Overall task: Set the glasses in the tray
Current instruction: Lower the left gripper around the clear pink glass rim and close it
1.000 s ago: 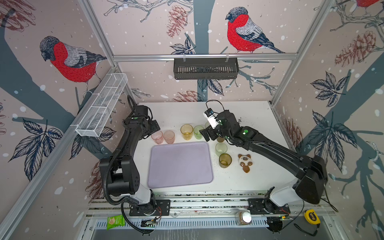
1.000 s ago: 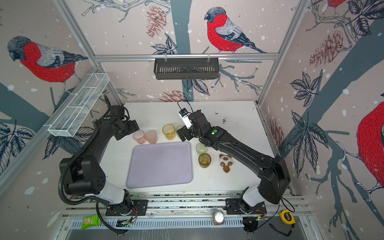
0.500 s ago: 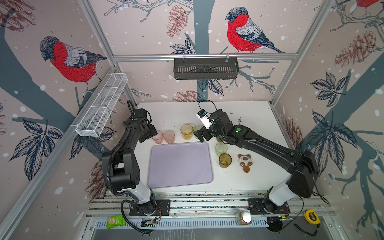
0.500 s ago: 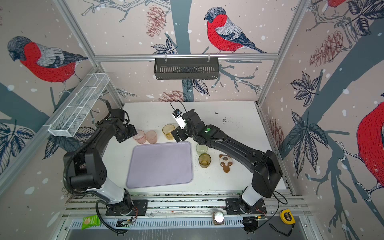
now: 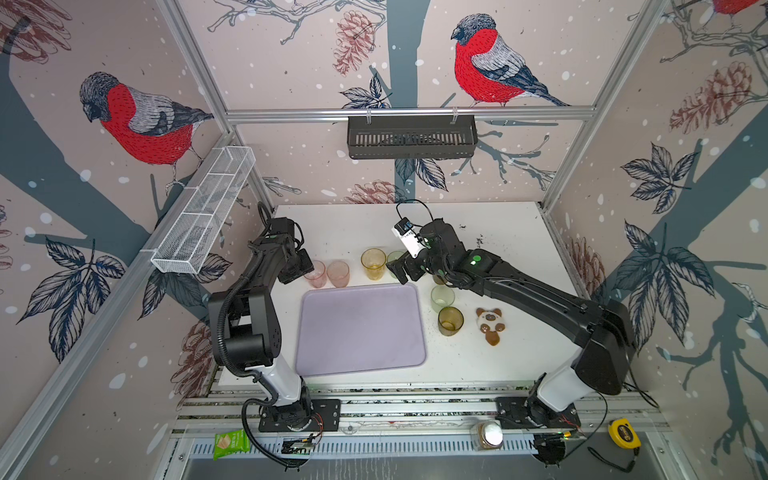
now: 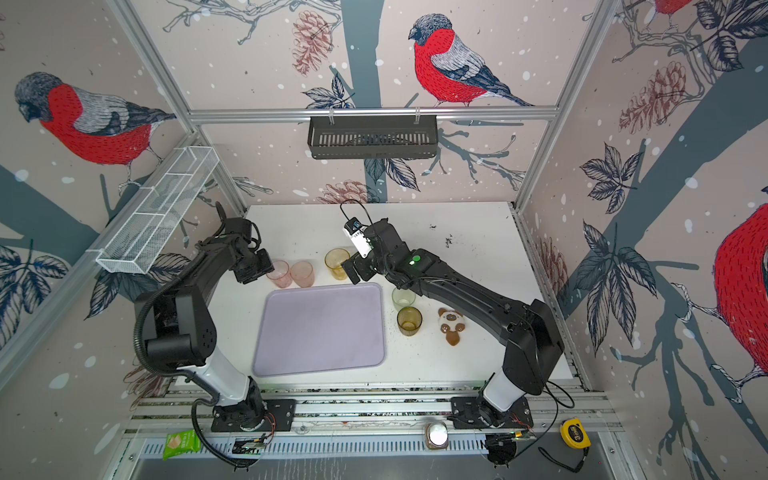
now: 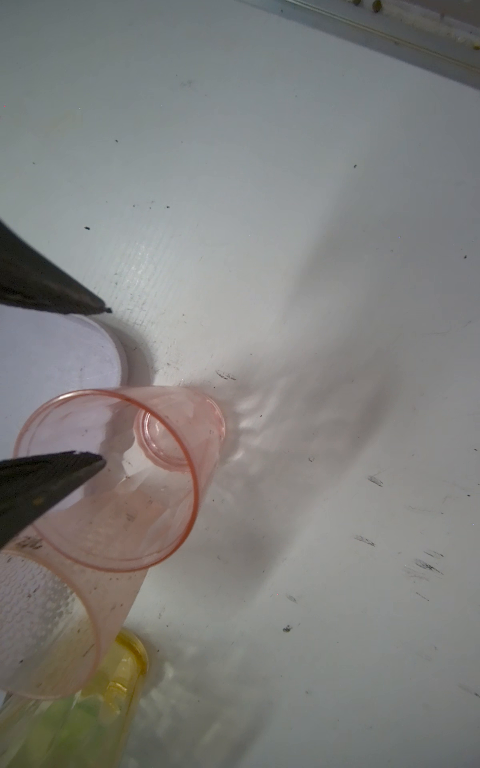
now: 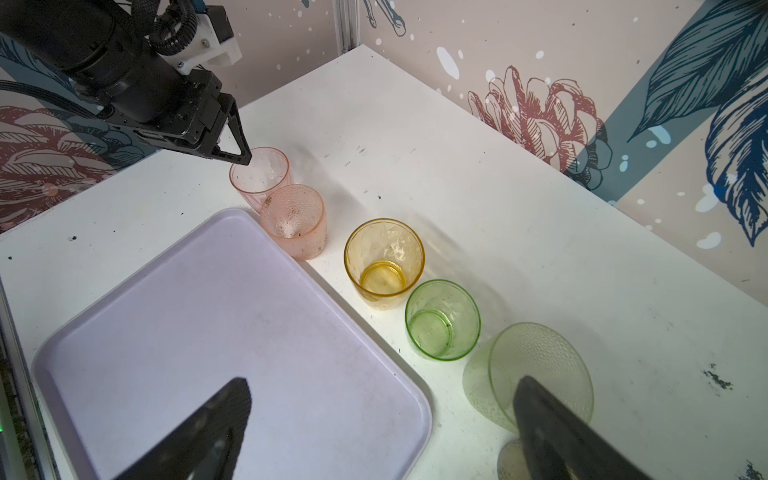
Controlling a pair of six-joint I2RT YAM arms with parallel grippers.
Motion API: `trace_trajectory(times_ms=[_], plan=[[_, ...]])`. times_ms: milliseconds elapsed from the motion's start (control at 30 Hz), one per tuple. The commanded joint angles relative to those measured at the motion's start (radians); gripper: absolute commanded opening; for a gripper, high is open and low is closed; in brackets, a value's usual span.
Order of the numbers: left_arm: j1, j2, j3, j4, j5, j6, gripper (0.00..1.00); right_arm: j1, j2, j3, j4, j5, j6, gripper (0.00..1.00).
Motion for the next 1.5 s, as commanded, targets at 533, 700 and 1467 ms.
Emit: trace_trajectory(times_ms=[533, 700, 1467], plan=[[0.002, 0.047, 0.011, 0.006, 0.018, 0.026, 0.34, 0.008, 0.013, 0.017, 0.02, 0.023, -0.008, 1.0], [0.002, 0.05, 0.01, 0.007, 0.021, 0.029, 0.29, 0.008, 0.016, 0.022, 0.02, 0.027, -0.006, 1.0], [0.002, 0.052, 0.008, 0.006, 0.026, 0.032, 0.16, 0.014, 0.0, 0.013, 0.022, 0.052, -0.008, 1.0]])
